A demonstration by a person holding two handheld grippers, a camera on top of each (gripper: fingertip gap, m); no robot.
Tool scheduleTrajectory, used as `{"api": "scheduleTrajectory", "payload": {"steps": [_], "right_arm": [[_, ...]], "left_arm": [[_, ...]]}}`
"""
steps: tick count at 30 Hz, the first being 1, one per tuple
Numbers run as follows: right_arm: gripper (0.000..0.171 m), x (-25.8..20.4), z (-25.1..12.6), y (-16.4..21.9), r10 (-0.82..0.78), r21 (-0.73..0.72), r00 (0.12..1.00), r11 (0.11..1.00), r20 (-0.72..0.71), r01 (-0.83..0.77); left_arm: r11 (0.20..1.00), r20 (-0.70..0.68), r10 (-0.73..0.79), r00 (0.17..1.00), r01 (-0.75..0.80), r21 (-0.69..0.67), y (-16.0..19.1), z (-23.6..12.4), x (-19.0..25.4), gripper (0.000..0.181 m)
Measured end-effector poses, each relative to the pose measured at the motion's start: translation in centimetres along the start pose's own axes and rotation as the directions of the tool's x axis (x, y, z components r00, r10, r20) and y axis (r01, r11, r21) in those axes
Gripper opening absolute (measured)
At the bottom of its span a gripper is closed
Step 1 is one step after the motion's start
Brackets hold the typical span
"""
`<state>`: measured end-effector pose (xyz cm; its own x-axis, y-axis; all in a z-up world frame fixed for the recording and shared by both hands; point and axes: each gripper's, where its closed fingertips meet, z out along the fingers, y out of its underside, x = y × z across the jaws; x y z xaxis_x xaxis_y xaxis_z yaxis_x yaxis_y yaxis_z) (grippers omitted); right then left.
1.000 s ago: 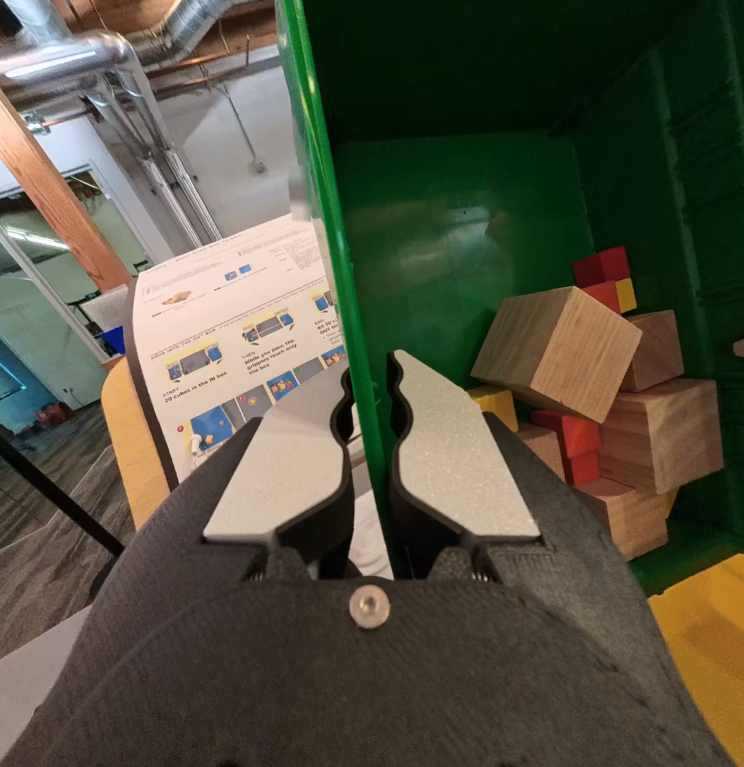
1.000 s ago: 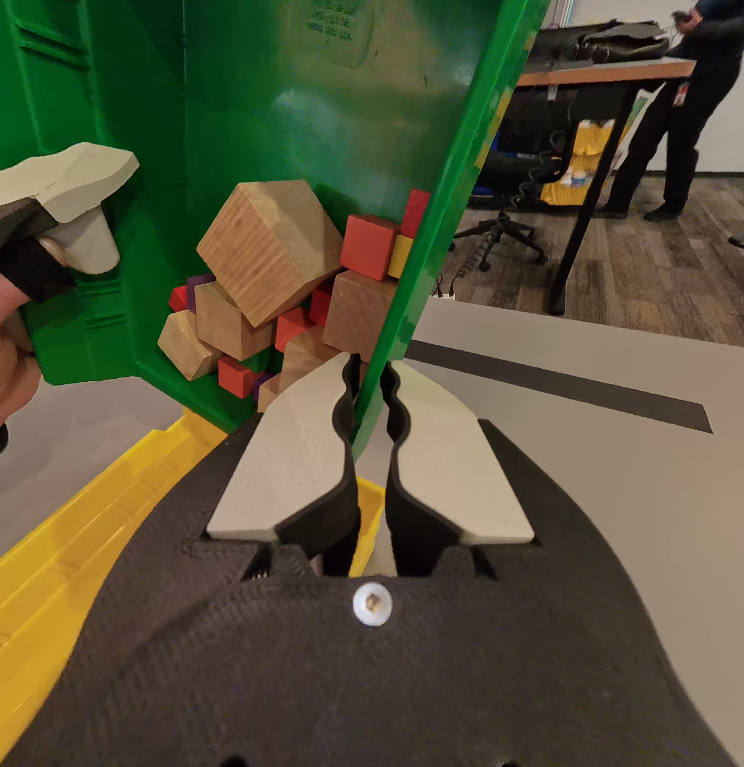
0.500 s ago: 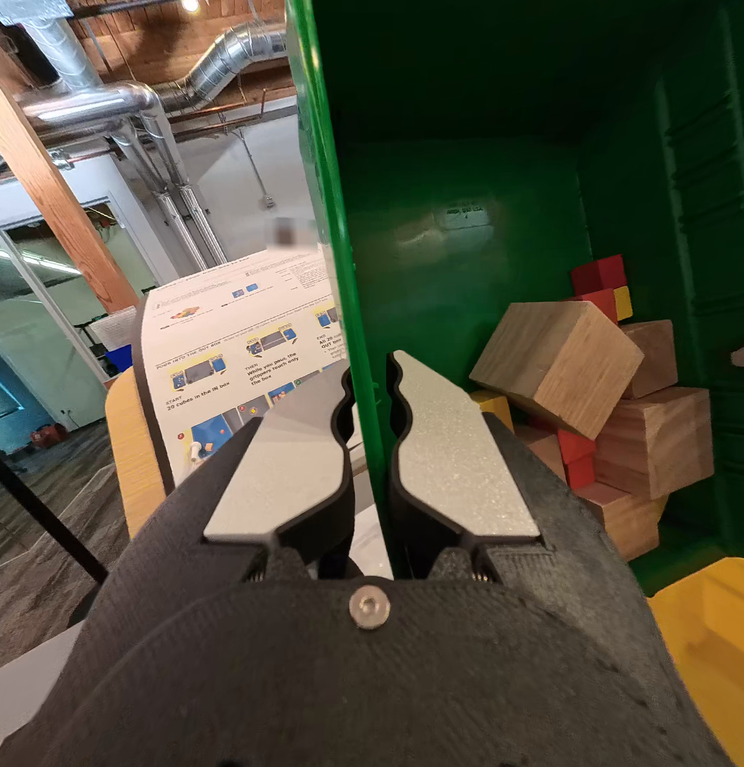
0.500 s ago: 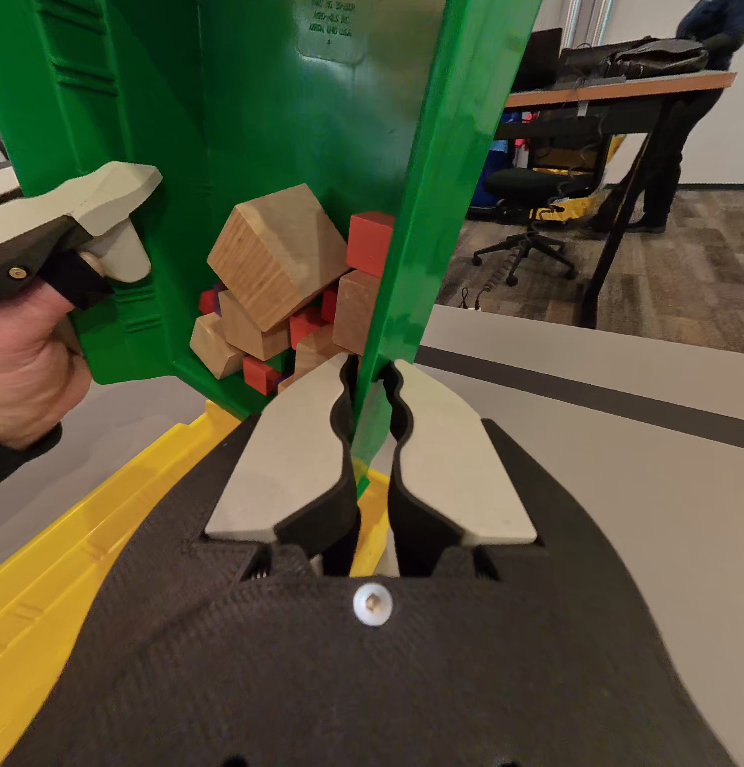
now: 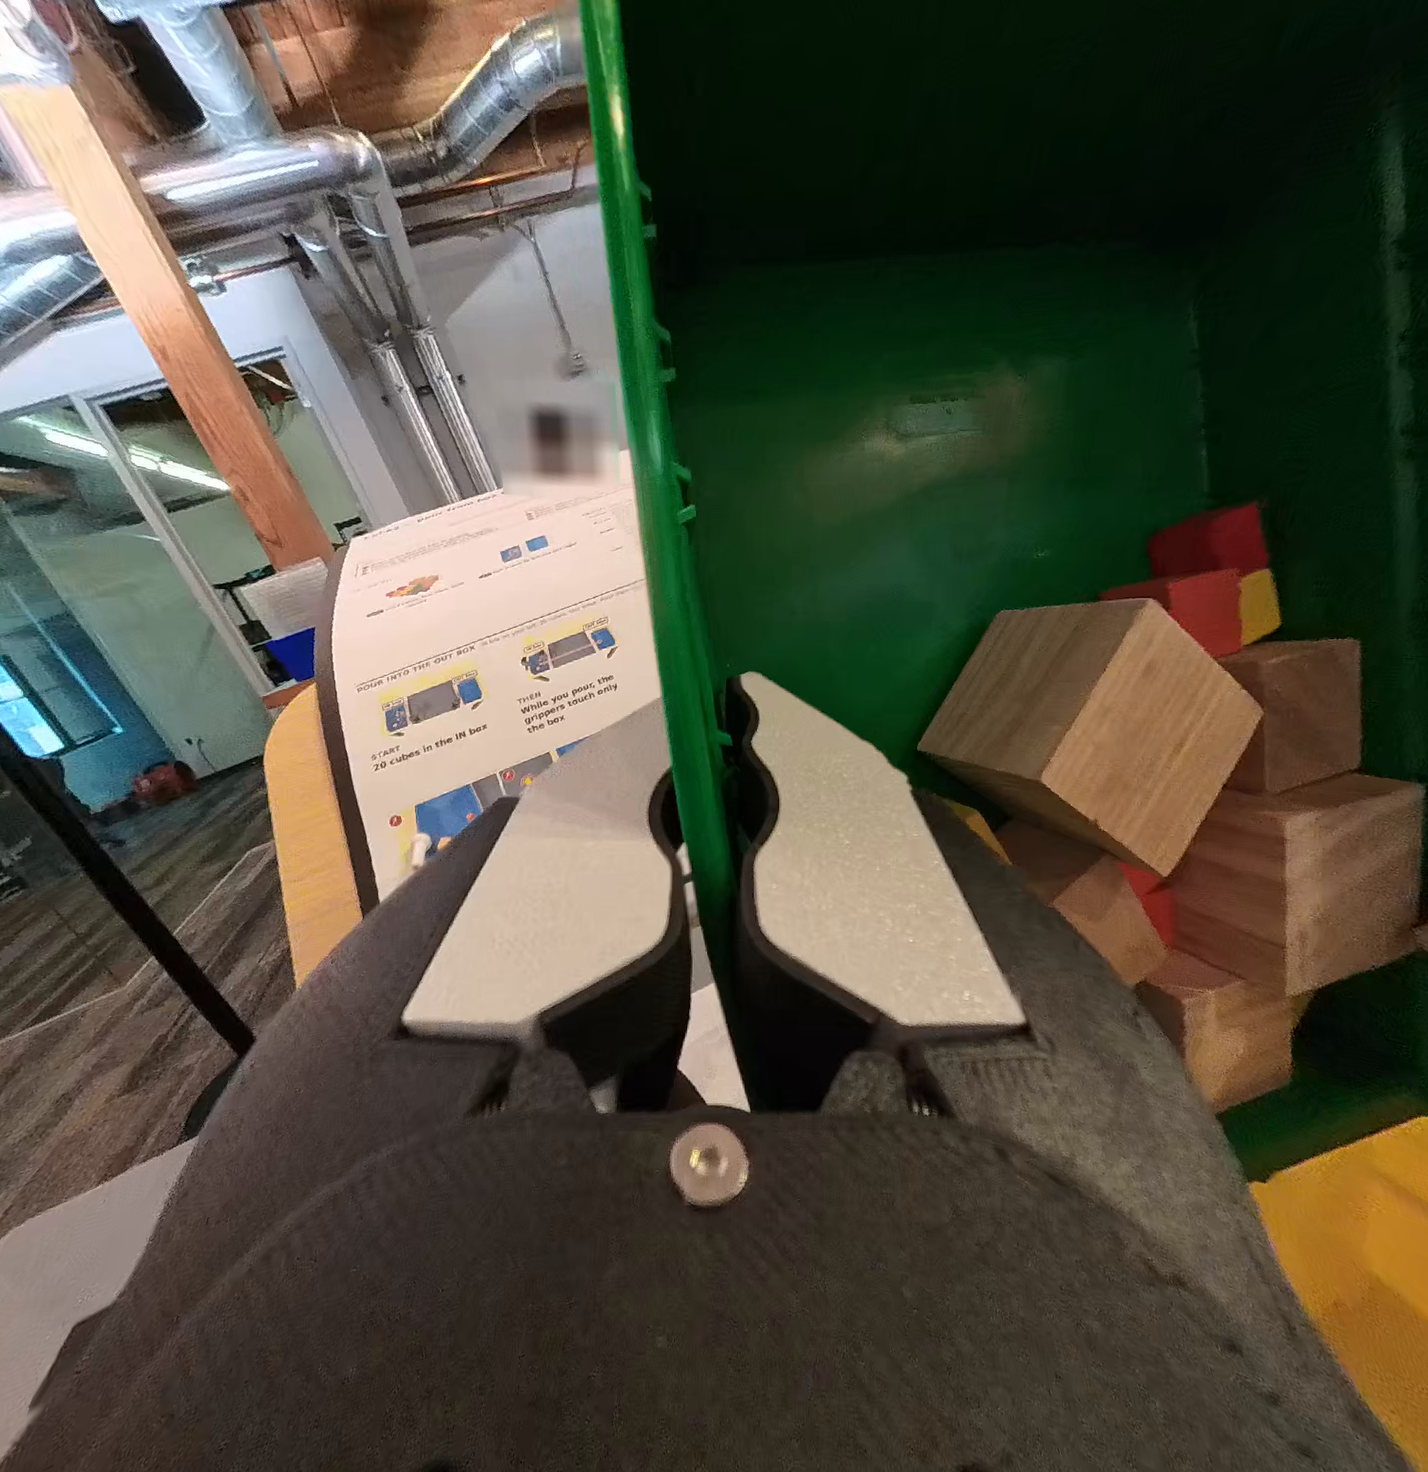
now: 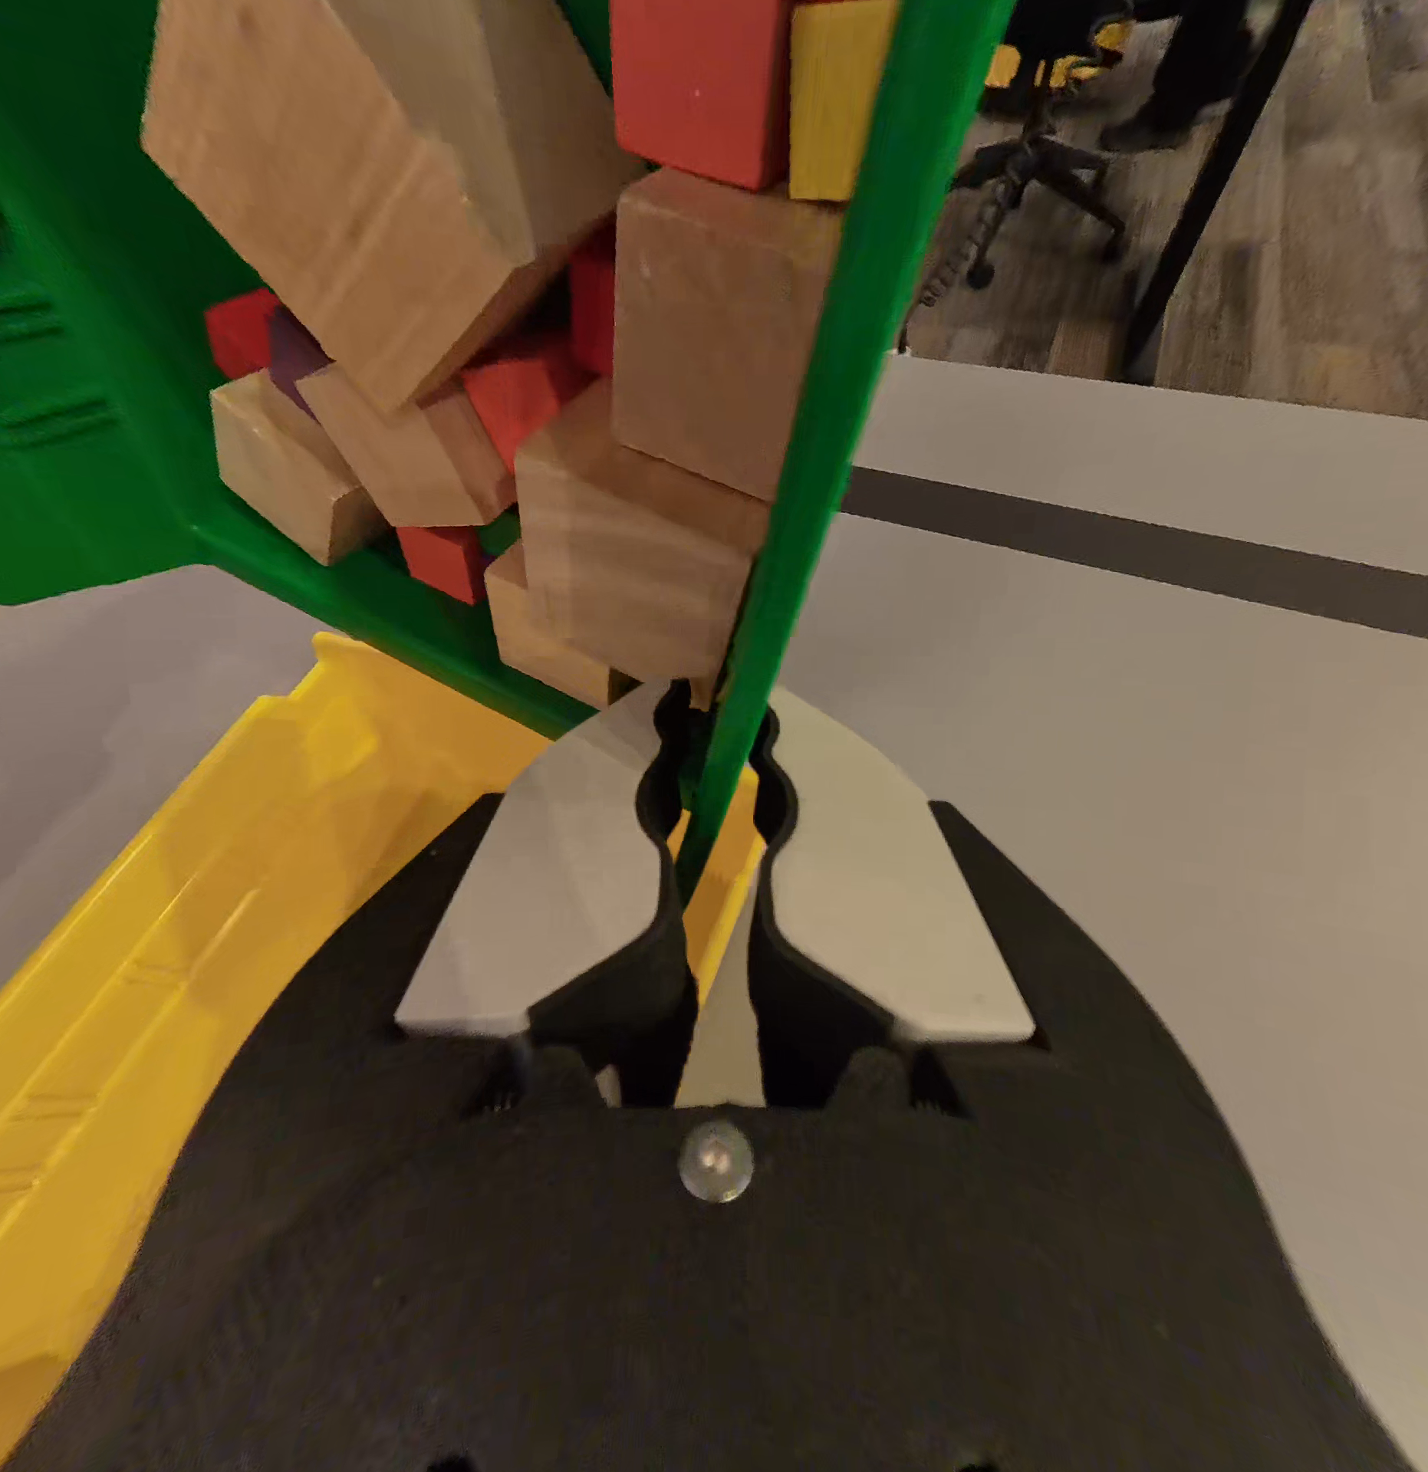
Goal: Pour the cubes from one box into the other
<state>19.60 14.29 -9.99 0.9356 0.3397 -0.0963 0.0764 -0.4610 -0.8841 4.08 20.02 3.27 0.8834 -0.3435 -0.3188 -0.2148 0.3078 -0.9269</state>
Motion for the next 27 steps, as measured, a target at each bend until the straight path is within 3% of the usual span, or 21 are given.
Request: {"api": "scheduleTrajectory", "payload": {"steps": [10, 17, 20, 27], "right_arm": [[0.001, 1.3, -0.1, -1.6, 0.044, 0.143, 0.998, 0.989, -0.044, -0.037], [0.001, 1.9, -0.3, -2.0, 0.067, 0.19, 0.997, 0.98, -0.049, -0.057], [0.0, 1.4, -0.1, -1.7, 0.064, 0.192, 0.997, 0.98, -0.031, -0.057], [0.002, 1.0, -0.7, -2.9, 0.049, 0.258, 0.999, 0.965, 0.008, -0.049]], "left_arm": [[0.998, -0.052, -0.052, 0.997, 0.054, 0.041, -0.1, -0.8, 1.2, 0.024], [0.972, -0.096, -0.155, 0.983, 0.134, -0.194, 3.3, -0.6, 1.8, 0.043], [0.941, -0.038, -0.22, 0.975, 0.202, -0.27, 4.7, -0.4, 0.8, 0.027], [0.969, -0.065, -0.23, 0.971, 0.222, -0.11, 2.2, -0.6, 0.1, 0.023]]}}
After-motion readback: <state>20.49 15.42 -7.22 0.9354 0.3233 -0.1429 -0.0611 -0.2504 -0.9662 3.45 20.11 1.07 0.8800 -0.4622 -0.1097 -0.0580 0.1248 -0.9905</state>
